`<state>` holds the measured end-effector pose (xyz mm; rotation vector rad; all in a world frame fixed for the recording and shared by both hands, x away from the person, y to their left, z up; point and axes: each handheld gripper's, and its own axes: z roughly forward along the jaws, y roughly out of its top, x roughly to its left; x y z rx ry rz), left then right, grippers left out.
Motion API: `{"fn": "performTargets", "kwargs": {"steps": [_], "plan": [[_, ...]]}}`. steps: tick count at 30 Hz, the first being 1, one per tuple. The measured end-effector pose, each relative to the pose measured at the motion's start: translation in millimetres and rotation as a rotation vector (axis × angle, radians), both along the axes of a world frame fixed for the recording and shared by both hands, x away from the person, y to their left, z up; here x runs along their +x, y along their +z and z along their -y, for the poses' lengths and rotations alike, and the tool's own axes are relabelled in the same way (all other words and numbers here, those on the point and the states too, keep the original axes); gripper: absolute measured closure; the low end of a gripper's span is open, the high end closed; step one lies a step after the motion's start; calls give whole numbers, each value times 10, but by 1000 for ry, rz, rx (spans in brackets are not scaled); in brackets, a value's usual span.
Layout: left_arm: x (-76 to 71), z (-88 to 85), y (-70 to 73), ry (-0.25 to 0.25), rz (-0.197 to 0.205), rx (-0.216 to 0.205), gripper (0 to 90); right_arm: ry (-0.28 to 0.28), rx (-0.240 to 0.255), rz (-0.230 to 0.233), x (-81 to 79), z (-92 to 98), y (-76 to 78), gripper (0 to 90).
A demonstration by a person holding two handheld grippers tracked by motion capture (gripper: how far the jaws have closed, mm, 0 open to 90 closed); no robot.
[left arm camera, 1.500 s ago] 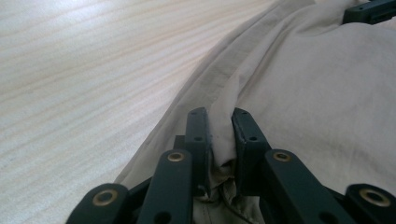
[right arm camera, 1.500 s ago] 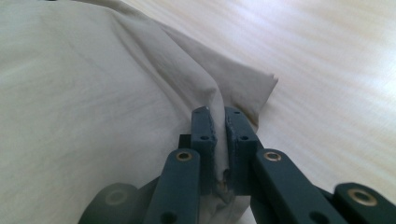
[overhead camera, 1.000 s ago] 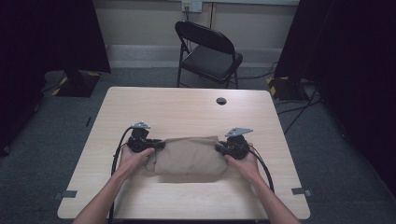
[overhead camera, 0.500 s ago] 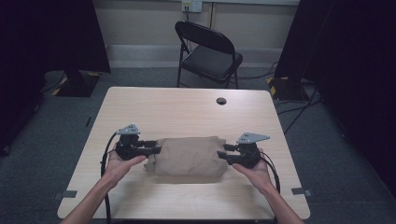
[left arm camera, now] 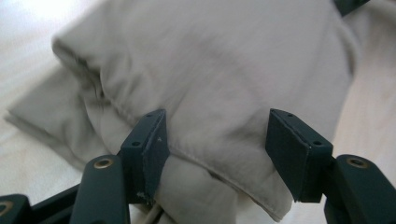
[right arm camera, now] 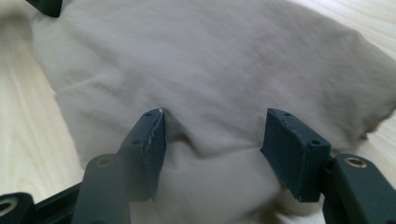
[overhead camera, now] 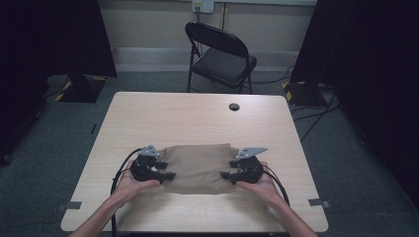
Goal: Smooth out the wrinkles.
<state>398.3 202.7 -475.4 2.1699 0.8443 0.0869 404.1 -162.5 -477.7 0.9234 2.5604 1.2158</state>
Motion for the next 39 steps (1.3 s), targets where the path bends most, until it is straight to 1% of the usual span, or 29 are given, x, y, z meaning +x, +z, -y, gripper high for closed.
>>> {"fn": "performTargets", "kwargs": {"steps": [2, 4, 6, 7, 8, 9, 10, 13, 15, 19, 21, 22, 23, 25, 26, 28, 29, 30, 31, 32, 33, 34, 35, 36, 37, 38, 39], "plan": [[-11, 44, -31, -3, 23, 34, 388, 5, -5, -6, 23, 15, -24, 386], [-14, 65, -38, 1, 38, 53, 391, 7, -22, 1, 30, 2, -38, 388], [-8, 63, -47, 7, 38, 48, 398, 10, -28, 9, 30, -3, -43, 390], [10, 51, -64, 4, 44, 51, 405, 22, -38, 16, 33, 11, -58, 391], [7, 53, -68, 3, 53, 56, 409, 22, -38, 13, 39, 25, -63, 390], [7, 53, -68, 3, 53, 56, 412, 22, -38, 13, 39, 25, -63, 390], [1, 59, -70, -1, 61, 63, 413, 25, -30, 7, 57, 51, -85, 390], [-4, 51, -72, -5, 66, 67, 413, 22, -28, 7, 54, 55, -100, 391], [-11, 41, -80, -8, 73, 65, 416, 28, -34, 14, 47, 56, -104, 390], [-9, 27, -85, -7, 70, 52, 419, 40, -24, 10, 58, 90, -111, 390], [1, 6, -85, -6, 61, 40, 419, 42, -23, 12, 51, 101, -108, 387], [11, -22, -84, 2, 41, 20, 420, 43, -21, 10, 43, 115, -98, 380], [11, -22, -84, 2, 41, 20, 420, 42, -25, 12, 37, 124, -92, 369], [9, -57, -61, 9, 24, 2, 418, 34, -30, 6, 32, 158, -71, 327], [9, -74, -49, 2, 25, 2, 411, 30, -29, 0, 30, 181, -63, 319], [5, -129, 9, 16, 25, -26, 389, 19, -25, -8, 18, 234, -37, 293], [5, -129, 9, 16, 25, -26, 370, 19, -25, -8, 18, 234, -37, 293], [-4, -167, 43, 29, 35, -45, 363, -1, -10, -12, 9, 282, -2, 259], [-15, -243, 105, 54, 45, -63, 361, -12, -3, -8, 8, 302, 19, 252], [-21, -279, 135, 67, 53, -75, 352, -23, 6, -1, 8, 318, 41, 244], [-21, -279, 135, 67, 53, -75, 346, -23, 6, -1, 8, 318, 41, 244], [-28, -312, 163, 83, 56, -93, 346, -35, 22, 0, 9, 333, 63, 236], [-35, -340, 188, 101, 64, -102, 340, -48, 40, 0, 14, 347, 85, 231], [-50, -381, 227, 117, 66, -105, 326, -78, 72, 6, 21, 372, 134, 231], [-50, -381, 227, 117, 66, -105, 314, -94, 104, -6, 30, 389, 156, 232], [-91, -398, 264, 137, 71, -94, 302, -111, 135, -9, 33, 407, 180, 231], [-91, -398, 264, 137, 71, -94, 300, -111, 135, -9, 33, 407, 180, 231]]}}
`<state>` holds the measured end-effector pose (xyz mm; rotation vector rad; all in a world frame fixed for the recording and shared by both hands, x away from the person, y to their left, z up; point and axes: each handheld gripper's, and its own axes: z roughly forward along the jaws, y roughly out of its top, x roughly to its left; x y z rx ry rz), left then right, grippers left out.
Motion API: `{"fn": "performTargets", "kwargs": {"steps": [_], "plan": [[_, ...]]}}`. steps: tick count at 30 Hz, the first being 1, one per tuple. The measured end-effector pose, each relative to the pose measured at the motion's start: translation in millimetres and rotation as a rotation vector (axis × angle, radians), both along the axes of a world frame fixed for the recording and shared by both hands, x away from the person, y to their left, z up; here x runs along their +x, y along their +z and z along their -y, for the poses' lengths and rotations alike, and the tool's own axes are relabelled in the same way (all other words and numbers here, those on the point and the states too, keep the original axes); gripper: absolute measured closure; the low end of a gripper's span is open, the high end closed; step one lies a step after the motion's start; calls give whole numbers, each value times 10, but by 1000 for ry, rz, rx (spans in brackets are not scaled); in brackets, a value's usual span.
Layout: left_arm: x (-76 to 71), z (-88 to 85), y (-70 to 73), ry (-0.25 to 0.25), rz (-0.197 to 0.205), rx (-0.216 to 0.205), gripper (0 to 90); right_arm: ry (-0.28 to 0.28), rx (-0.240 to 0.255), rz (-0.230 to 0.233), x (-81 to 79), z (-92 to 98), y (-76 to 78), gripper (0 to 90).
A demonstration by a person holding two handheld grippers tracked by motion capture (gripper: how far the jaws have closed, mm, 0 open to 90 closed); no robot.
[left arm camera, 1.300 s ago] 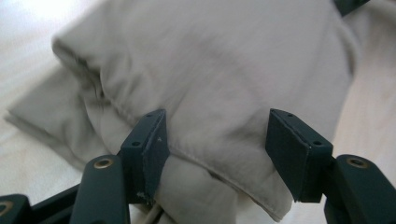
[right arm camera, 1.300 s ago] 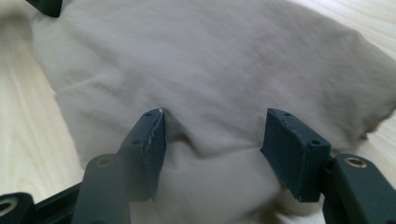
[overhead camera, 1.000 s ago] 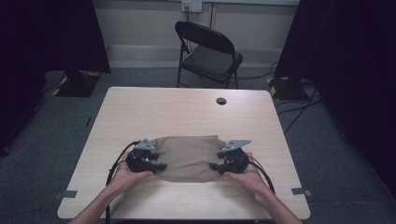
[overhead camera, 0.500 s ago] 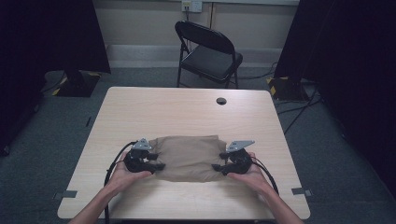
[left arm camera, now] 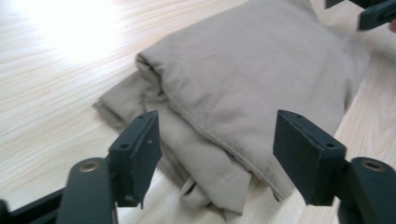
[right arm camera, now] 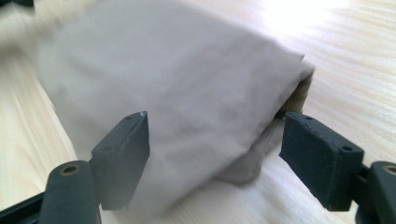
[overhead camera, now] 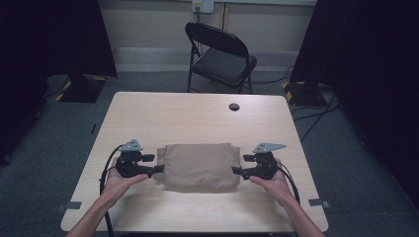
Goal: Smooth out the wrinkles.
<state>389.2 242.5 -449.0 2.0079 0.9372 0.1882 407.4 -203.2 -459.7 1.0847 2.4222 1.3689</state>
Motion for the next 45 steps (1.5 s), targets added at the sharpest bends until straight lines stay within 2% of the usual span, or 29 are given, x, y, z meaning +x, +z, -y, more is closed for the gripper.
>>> {"fn": "performTargets", "kwargs": {"steps": [3, 6, 7, 10, 11, 12, 13, 14, 15, 16, 18, 19, 21, 22, 23, 25, 26, 27, 29, 31, 32, 34, 35, 38, 39, 40, 41, 44, 45], "plan": [[-74, -96, 8, 43, -5, -12, 296, -58, 26, 28, -20, 60, 81, 227], [-77, -174, -11, 61, -18, -10, 279, -79, 22, 33, -35, 106, 101, 221], [-82, -256, -25, 72, -20, 2, 298, -109, 18, 38, -59, 156, 130, 197], [-101, -327, -36, 77, -23, 20, 310, -135, 27, 51, -90, 215, 160, 198], [-139, -405, -50, 104, -19, 50, 296, -154, 32, 54, -106, 275, 183, 195], [-139, -405, -50, 104, -19, 50, 286, -154, 32, 54, -106, 275, 183, 195], [-164, -508, -65, 140, -27, 44, 281, -177, 28, 59, -119, 342, 195, 189], [-164, -508, -65, 140, -27, 44, 279, -177, 28, 59, -119, 342, 195, 189], [-179, -608, -82, 175, -20, 52, 278, -204, 27, 56, -136, 424, 188, 191], [-177, -654, -94, 184, -24, 61, 274, -220, 24, 52, -146, 471, 176, 193], [-175, -698, -111, 189, -26, 62, 257, -233, 13, 46, -157, 520, 161, 192], [-176, -785, -150, 210, -34, 61, 251, -265, -13, 37, -180, 614, 132, 184], [-175, -822, -175, 224, -42, 60, 249, -288, -36, 29, -191, 657, 120, 168], [-174, -852, -198, 238, -53, 67, 233, -323, -57, 29, -221, 758, 96, 163], [-175, -870, -221, 253, -57, 79, 233, -323, -57, 29, -221, 758, 96, 163], [-181, -904, -272, 269, -75, 102, 229, -370, -64, 11, -257, 912, 45, 156], [-185, -914, -296, 289, -84, 111, 229, -370, -64, 11, -257, 912, 45, 156], [-195, -919, -316, 307, -90, 127, 229, -398, -72, -5, -263, 996, -6, 156], [-202, -906, -317, 313, -91, 137, 229, -414, -82, -17, -259, 1026, -30, 157], [-223, -870, -316, 323, -105, 145, 233, -442, -116, -45, -233, 1056, -83, 176], [-233, -849, -323, 317, -109, 162, 234, -467, -152, -71, -211, 1062, -111, 179], [-232, -805, -378, 309, -104, 234, 232, -464, -178, -106, -183, 1073, -170, 170], [-225, -773, -413, 321, -63, 261, 188, -470, -207, -113, -168, 1074, -213, 167], [-222, -770, -418, 323, -58, 260, 186, -471, -233, -124, -167, 1062, -244, 161], [-229, -770, -436, 326, -36, 273, 186, -463, -260, -113, -180, 1036, -285, 144], [-229, -770, -436, 326, -36, 273, 171, -463, -260, -113, -180, 1036, -285, 144], [-219, -773, -468, 340, -14, 261, 148, -468, -298, -71, -203, 1001, -318, 139], [-211, -769, -510, 362, 10, 240, 103, -501, -287, -45, -220, 987, -349, 130], [-207, -774, -527, 362, 23, 239, 55, -509, -271, -13, -238, 980, -383, 122]]}}
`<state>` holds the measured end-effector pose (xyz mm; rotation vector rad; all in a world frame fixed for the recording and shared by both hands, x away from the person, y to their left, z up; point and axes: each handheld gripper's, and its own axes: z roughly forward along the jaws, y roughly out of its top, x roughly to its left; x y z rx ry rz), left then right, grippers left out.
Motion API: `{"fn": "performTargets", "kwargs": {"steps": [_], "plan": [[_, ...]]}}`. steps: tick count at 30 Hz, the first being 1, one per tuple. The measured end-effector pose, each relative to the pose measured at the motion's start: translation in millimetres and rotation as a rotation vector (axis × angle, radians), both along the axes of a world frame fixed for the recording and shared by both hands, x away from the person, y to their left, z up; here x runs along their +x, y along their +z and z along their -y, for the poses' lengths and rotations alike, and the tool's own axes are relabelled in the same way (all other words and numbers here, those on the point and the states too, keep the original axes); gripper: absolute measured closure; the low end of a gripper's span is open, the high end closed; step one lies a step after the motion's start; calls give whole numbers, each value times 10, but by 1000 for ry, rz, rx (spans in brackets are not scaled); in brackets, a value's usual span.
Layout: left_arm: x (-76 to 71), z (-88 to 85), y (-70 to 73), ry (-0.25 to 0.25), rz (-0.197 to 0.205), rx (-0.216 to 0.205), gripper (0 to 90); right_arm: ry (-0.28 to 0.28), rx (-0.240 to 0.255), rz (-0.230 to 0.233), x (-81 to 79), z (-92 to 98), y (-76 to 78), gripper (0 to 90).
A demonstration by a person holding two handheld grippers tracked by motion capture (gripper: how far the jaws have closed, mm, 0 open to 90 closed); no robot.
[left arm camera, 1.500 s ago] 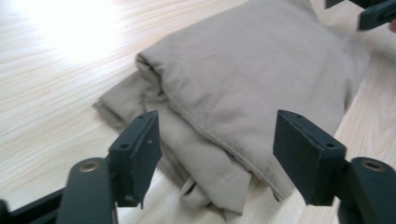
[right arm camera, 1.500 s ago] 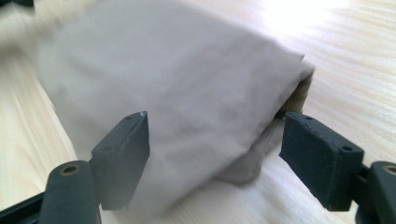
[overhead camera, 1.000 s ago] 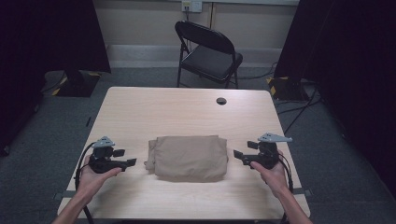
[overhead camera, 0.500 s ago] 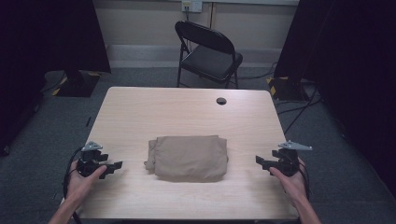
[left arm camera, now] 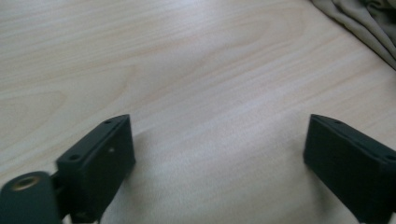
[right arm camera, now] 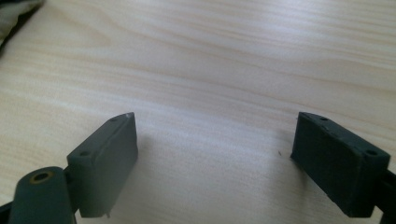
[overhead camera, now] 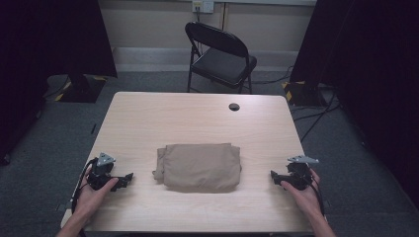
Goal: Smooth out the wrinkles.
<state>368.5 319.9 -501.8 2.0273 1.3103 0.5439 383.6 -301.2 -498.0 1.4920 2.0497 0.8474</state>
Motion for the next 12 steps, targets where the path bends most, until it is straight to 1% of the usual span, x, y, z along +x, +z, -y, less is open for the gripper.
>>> {"fn": "performTargets", "kwargs": {"steps": [1, 2, 6, 12], "plan": [[3, -2, -20, 0, 12, -7, 41, 2, 8, 22, -11, 0, -21, 120], [4, -1, -19, 2, 12, -7, 40, 2, 8, 30, -17, 0, -29, 120], [11, 9, -24, 13, 12, -14, 29, -14, 10, 29, -22, -18, -28, 120], [25, 1, -24, 27, -1, -7, 0, -15, 9, 30, -21, -19, -28, 120]]}}
